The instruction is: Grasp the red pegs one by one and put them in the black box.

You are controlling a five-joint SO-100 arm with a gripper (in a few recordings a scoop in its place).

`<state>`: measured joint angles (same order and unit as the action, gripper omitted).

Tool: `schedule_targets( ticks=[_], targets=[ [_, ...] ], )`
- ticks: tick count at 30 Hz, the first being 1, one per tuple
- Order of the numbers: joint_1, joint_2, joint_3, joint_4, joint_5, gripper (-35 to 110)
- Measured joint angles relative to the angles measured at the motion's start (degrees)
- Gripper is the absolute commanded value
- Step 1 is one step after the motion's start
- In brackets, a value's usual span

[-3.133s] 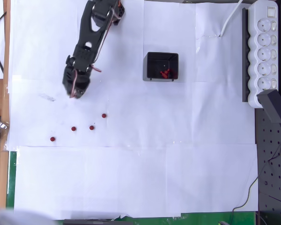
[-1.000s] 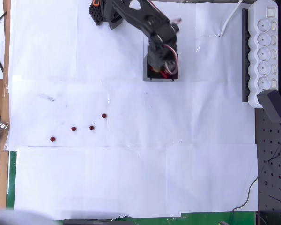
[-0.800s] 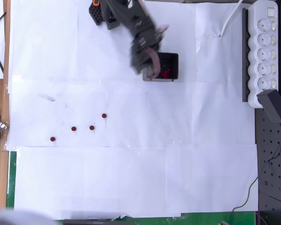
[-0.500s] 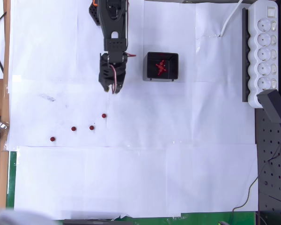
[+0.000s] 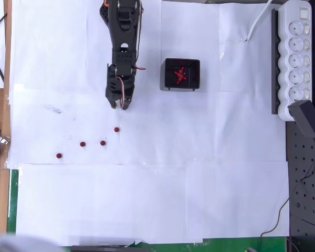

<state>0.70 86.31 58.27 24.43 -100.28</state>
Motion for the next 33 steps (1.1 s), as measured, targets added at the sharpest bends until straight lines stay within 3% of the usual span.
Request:
schedule_targets(
  ticks=[13, 24, 33],
  targets=[
    [0.88, 8.0, 0.0, -15.56, 3.25, 8],
    [0.88, 13.01, -2.55, -31.64, 11.6, 12],
    [0.62, 14.24, -5.1, -37.35, 14.85, 15]
  ],
)
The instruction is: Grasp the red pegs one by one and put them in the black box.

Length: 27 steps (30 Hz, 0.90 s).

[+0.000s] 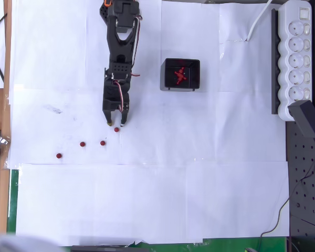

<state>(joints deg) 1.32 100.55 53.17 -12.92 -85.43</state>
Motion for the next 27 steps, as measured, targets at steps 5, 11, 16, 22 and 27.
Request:
schedule_targets(
  ticks=[5, 11, 16, 22, 27],
  targets=[
    [0.0, 0.79, -0.35, -2.29, 0.26, 15],
    [0.0, 2.55, -0.09, -4.31, 1.23, 15],
    [0.0, 4.22, 1.32, -5.1, 1.23, 15],
    [0.0, 6.68, 4.31, -5.19, 1.23, 15],
    [0.26, 8.26, 6.59, -5.19, 1.23, 15]
  ],
)
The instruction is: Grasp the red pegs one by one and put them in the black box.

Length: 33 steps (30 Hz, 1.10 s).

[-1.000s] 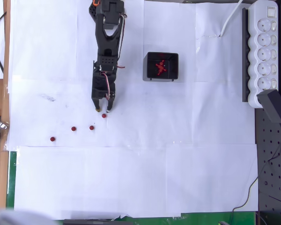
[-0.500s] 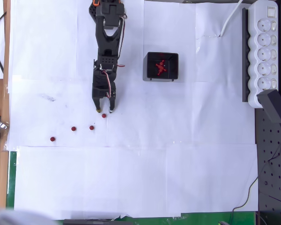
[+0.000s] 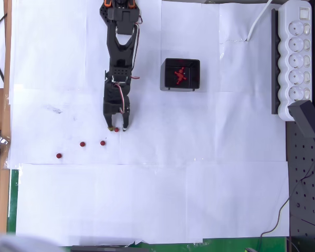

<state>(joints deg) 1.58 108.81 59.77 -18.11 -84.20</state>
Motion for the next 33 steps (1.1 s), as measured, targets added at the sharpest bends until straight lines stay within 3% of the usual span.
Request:
schedule_targets(
  ticks=[33],
  targets=[
    [-0.09, 0.62, -0.09, 0.88, -0.53, 0]
  ],
)
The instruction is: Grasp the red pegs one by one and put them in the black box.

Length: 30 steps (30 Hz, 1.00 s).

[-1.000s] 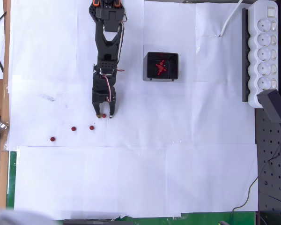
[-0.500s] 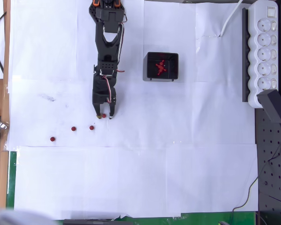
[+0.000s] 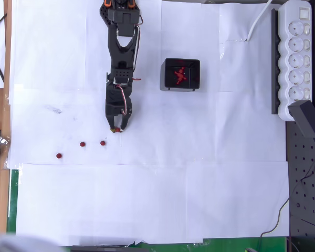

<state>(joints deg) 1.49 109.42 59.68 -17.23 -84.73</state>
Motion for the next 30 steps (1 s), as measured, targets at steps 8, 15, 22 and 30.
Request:
schedule_targets(
  ticks=[8, 15, 22, 30],
  targets=[
    [0.0, -6.86, 4.39, 18.28, -5.45, 0],
    [-3.6, -24.17, 15.91, 67.94, -17.31, 0],
    [-17.84, -34.98, 33.31, 102.57, -30.76, 0],
    [-38.58, -37.44, 43.33, 112.76, -43.51, 0]
  ],
)
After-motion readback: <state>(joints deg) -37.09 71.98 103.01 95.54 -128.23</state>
